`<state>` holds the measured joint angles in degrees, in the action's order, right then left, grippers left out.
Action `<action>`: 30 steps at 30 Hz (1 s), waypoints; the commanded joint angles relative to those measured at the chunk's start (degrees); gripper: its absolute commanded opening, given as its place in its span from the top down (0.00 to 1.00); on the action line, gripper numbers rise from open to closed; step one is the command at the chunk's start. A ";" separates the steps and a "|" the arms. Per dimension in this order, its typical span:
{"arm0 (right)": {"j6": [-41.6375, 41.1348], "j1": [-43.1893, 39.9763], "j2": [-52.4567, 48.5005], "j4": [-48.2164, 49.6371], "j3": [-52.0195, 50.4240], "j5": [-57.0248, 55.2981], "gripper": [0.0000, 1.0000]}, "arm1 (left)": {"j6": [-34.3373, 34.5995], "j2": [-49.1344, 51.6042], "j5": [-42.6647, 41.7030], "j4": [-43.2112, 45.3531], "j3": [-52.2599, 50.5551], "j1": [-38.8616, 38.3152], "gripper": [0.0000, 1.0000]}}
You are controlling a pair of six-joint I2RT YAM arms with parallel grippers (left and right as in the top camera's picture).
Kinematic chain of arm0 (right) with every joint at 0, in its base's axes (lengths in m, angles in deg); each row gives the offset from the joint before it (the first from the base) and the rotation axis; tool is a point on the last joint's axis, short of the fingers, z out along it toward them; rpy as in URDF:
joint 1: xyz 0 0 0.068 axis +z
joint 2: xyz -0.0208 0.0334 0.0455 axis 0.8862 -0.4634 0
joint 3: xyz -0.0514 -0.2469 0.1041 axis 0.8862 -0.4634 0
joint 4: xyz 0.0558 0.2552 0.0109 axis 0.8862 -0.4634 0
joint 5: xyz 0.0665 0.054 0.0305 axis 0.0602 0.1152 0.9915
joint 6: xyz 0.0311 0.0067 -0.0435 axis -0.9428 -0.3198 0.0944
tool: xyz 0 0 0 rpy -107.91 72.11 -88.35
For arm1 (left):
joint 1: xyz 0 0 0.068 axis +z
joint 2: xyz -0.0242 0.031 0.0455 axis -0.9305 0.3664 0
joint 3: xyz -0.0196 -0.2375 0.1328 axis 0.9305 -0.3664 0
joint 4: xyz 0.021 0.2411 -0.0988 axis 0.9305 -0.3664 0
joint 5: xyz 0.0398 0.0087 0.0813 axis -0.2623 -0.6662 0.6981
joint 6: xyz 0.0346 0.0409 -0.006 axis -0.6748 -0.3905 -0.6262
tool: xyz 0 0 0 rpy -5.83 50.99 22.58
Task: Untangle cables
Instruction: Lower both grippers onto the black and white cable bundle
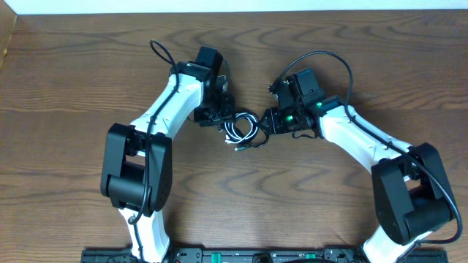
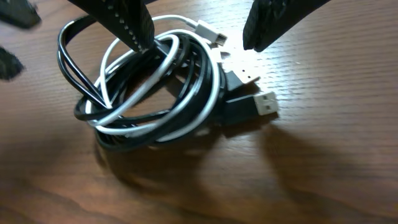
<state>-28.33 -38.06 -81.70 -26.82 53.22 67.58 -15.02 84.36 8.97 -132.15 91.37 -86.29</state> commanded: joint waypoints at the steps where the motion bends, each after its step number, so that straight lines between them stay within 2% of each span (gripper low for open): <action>1: -0.72 0.31 -0.55 0.11 0.61 -3.39 0.62 | 0.24 0.55 0.35 -0.20 -0.33 -1.79 0.48; 3: -0.72 0.17 -0.55 0.07 0.61 -4.44 0.59 | 2.40 0.59 3.93 -0.13 -0.52 -2.91 0.48; 5: -0.72 0.20 -0.55 0.04 0.61 -4.70 0.47 | 4.98 0.59 9.22 -0.15 -0.87 -4.02 0.48; 9: -0.72 0.50 -0.55 -0.68 0.61 -4.74 0.40 | 5.66 0.76 11.76 1.01 -1.97 -5.38 0.48; 10: -0.72 0.55 -0.55 -0.79 0.61 -4.74 0.28 | 5.66 0.81 11.76 1.64 -2.32 -5.55 0.48; 11: -0.72 0.61 -0.55 -0.92 0.61 -4.74 0.09 | 5.64 0.85 11.76 2.43 -2.71 -5.70 0.48; 12: -0.72 0.63 -0.55 -1.03 0.61 -4.74 0.01 | 5.64 0.85 11.76 3.30 -3.17 -5.81 0.48; 25: -0.72 0.61 -0.55 -1.03 0.61 -4.74 0.01 | 5.64 0.85 11.76 5.11 -3.43 -5.81 0.49; 30: -0.72 0.63 -0.55 -1.01 0.61 -4.74 0.01 | 5.60 0.85 13.38 5.18 -3.43 -5.77 0.78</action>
<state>-29.16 -38.04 -81.98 -27.89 53.22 63.05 -9.42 84.47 20.31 -127.06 88.47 -92.02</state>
